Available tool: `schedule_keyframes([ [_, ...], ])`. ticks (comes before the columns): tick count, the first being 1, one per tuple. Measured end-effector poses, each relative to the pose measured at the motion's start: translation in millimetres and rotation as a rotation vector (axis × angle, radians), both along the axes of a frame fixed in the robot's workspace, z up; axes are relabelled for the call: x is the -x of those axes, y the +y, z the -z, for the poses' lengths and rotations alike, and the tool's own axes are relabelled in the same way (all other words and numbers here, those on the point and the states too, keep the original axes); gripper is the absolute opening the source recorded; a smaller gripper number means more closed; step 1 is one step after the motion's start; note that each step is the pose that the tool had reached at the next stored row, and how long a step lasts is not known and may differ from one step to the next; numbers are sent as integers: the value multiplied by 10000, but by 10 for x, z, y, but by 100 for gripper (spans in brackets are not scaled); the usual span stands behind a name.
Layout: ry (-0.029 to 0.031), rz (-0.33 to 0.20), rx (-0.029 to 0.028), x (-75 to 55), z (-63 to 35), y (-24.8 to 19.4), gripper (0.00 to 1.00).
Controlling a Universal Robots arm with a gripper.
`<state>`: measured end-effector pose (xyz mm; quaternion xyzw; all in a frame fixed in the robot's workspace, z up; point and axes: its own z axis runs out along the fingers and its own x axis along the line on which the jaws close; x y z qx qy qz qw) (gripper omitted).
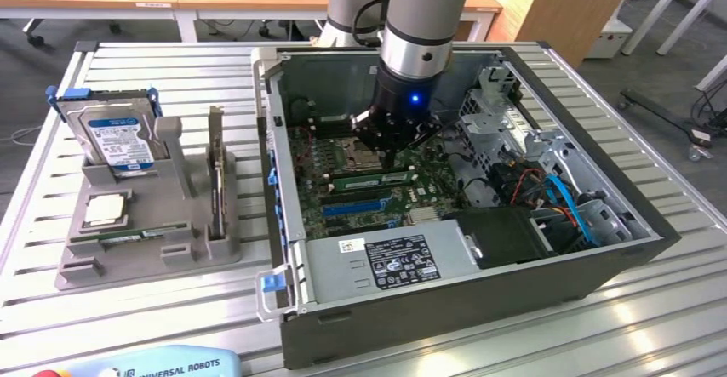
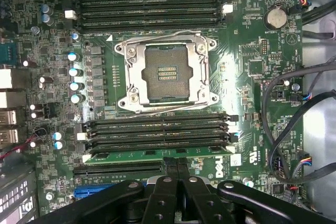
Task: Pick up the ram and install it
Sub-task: 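Press down the ram until it locks into place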
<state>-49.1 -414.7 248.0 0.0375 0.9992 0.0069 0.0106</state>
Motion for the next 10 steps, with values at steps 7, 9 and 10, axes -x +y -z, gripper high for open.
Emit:
schedule_keyframes([
  [7, 1, -16, 1, 3, -2, 4, 10],
  [9, 1, -30, 0, 9, -1, 10, 10],
  [10, 0, -37, 1, 12, -1, 15, 10],
])
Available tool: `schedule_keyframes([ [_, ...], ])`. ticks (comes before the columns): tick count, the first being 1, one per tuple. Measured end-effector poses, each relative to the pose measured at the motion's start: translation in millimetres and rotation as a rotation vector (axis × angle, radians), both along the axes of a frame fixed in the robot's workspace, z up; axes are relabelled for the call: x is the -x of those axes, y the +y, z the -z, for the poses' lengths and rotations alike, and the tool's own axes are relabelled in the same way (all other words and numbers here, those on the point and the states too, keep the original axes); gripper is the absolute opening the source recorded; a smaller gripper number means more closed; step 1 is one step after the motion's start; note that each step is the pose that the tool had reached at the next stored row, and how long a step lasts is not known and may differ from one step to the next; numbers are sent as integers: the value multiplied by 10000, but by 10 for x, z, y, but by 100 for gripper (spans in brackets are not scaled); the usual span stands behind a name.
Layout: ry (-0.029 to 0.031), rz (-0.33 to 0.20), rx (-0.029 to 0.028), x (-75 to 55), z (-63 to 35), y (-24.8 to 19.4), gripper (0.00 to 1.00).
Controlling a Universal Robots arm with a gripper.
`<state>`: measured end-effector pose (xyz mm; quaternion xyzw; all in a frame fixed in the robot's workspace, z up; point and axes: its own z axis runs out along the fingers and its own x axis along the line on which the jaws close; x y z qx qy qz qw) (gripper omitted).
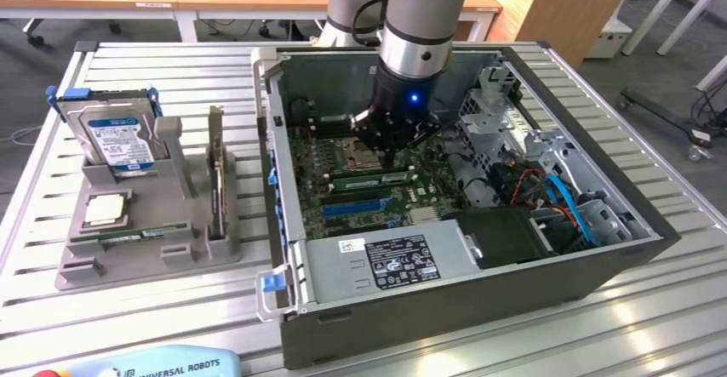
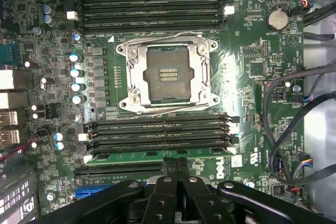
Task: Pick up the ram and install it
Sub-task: 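Press down the ram until it locks into place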
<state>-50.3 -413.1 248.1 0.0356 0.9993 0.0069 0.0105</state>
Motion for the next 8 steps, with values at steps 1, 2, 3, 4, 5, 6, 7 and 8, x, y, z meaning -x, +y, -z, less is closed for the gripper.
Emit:
schedule_keyframes([
  [1, 1, -8, 1, 1, 0, 10, 10],
  [2, 0, -17, 0, 1, 0, 23, 10],
  [3, 1, -28, 2, 1, -1, 32, 10],
  [4, 1, -37, 1, 1, 0, 39, 10],
  [5, 0, -45, 1, 2, 0, 44, 10],
  [6, 0, -54, 0, 3, 0, 44, 10],
  [7, 0, -56, 0, 7, 0, 44, 10],
  [8, 0, -60, 0, 14, 0, 45, 10],
])
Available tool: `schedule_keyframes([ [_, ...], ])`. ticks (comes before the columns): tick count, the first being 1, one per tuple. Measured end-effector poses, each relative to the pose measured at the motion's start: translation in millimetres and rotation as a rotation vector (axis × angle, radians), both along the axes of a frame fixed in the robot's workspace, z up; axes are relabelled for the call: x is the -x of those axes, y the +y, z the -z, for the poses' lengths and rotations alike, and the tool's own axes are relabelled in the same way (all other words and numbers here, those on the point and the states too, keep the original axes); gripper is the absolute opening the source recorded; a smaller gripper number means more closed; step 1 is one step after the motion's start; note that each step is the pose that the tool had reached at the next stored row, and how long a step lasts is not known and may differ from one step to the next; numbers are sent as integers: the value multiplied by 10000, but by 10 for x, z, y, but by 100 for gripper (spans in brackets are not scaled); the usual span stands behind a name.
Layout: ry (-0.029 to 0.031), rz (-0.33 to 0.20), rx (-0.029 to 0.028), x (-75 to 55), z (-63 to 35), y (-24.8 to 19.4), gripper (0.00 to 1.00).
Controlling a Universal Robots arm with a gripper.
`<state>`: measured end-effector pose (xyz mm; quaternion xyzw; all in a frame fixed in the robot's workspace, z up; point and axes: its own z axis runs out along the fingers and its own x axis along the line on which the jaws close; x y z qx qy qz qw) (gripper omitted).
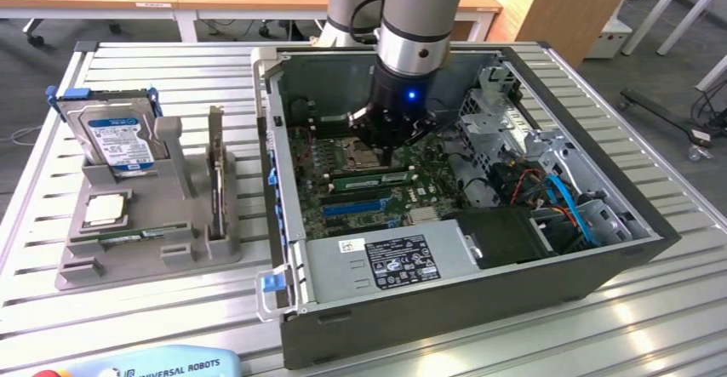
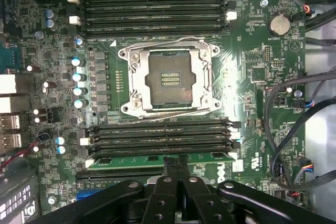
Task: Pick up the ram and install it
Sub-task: 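Press down the ram until it locks into place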
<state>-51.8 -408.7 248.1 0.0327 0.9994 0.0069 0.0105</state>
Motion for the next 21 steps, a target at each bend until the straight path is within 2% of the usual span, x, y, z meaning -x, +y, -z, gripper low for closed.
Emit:
schedule_keyframes([
  [21, 0, -64, 0, 34, 0, 1, 10],
])
